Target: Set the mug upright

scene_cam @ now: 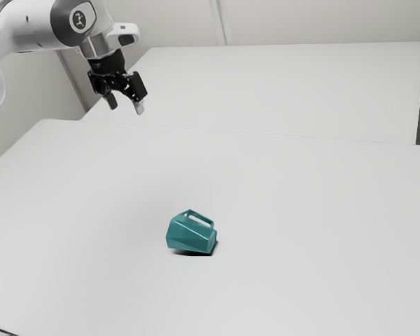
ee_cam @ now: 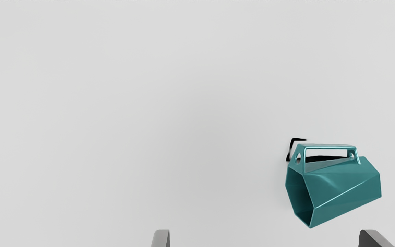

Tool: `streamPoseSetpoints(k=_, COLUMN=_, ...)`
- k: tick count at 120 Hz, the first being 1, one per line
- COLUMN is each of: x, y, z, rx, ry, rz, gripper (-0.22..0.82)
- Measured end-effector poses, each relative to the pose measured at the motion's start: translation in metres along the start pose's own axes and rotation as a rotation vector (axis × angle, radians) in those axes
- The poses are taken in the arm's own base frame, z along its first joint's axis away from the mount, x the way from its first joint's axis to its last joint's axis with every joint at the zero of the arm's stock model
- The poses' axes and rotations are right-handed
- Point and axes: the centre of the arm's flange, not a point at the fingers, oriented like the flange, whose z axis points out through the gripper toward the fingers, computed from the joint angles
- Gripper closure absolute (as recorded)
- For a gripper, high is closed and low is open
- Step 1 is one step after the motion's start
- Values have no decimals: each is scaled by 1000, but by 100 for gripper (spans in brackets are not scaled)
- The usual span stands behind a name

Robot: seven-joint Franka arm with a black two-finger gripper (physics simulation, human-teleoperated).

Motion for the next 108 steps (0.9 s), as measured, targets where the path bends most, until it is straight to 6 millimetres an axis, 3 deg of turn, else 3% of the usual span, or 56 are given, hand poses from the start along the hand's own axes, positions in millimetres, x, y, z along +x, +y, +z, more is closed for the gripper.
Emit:
streamPoseSetpoints(k=32, x=-1, y=0, z=5, rx=-6, ry=-2, rz=20, gripper=0)
streamPoseSetpoints(k=68, x=-35, y=-2, z=60, rx=-293, ry=-18, rz=-65, gripper=0)
streamPoseSetpoints(k=89, x=-53, y=5, z=124, rx=-453, ry=-32, rz=-103, gripper=0)
streamPoseSetpoints(k=98, x=-63, y=2, z=158, rx=-521, ry=-47, rz=-140, gripper=0)
streamPoseSetpoints(k=108, x=-73, y=-7, z=182, rx=-577, ry=-32, rz=-173, gripper=0)
